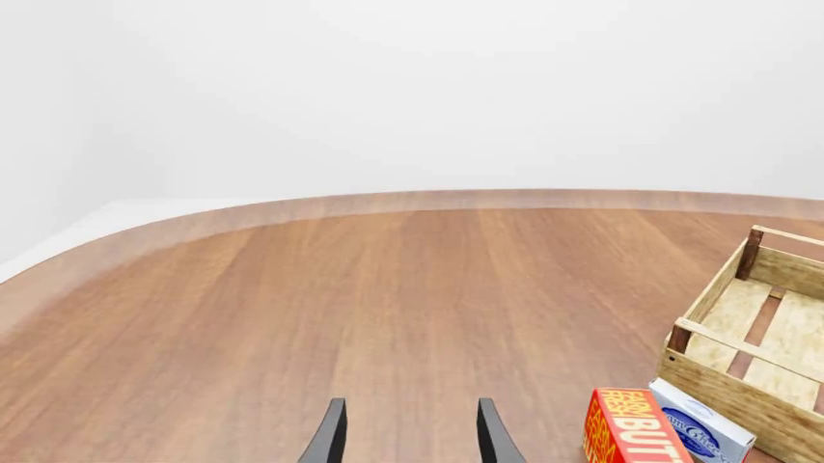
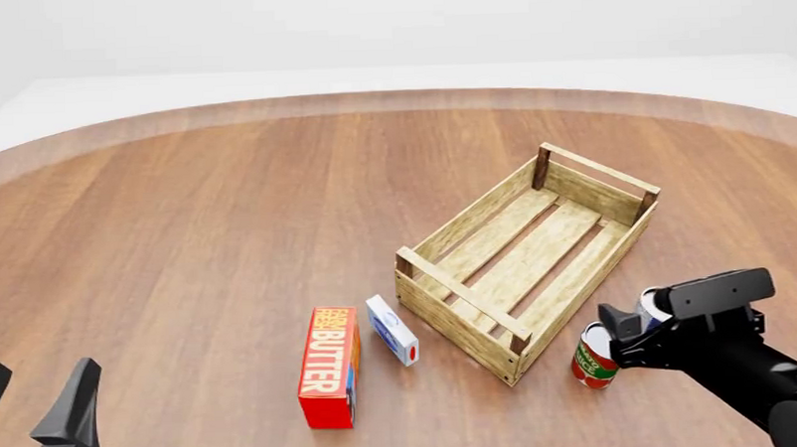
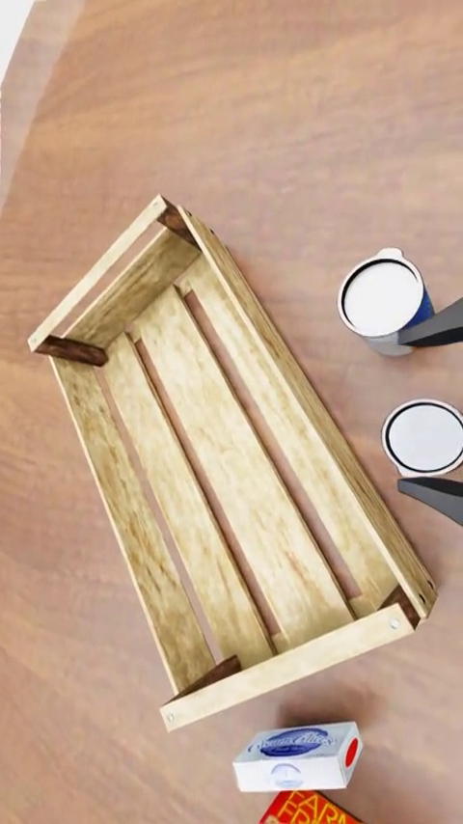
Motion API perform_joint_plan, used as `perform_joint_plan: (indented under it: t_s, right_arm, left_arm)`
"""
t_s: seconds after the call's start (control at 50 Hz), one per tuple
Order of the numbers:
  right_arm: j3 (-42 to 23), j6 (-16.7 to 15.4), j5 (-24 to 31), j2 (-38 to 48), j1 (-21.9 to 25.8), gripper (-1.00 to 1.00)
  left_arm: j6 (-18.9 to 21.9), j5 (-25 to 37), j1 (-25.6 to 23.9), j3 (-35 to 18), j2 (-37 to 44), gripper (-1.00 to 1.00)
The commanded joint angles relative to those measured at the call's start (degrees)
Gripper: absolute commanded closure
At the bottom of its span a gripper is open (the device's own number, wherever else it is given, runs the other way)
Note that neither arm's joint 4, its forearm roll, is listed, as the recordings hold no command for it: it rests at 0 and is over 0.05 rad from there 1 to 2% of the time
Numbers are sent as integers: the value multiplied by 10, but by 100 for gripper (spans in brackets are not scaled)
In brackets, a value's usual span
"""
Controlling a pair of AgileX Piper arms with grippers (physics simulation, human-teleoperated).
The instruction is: Pick up the tomato sauce, and put it in the wooden tray.
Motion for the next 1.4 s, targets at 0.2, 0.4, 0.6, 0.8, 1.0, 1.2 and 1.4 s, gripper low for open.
perform_joint_plan:
  t_s: [0.2, 0.4, 0.6, 0.8, 1.0, 1.2, 1.4]
  right_arm:
    - [36, 15, -48, 65, 15, -100]
    - [40, 17, -71, 94, 21, -100]
    - [39, 27, -83, 109, 22, -100]
    - [36, 23, -122, 160, 16, -100]
    - [35, 30, -146, 197, 22, -100]
    - [35, 36, -159, 222, 27, -100]
    - [37, 34, -171, 242, 26, -100]
  left_arm:
    - [0, 0, 0, 0, 0, -100]
    - [0, 0, 0, 0, 0, -100]
    - [0, 0, 0, 0, 0, -100]
    - [0, 0, 0, 0, 0, -100]
    - [0, 0, 0, 0, 0, -100]
    - [0, 0, 0, 0, 0, -100]
    - [0, 0, 0, 0, 0, -100]
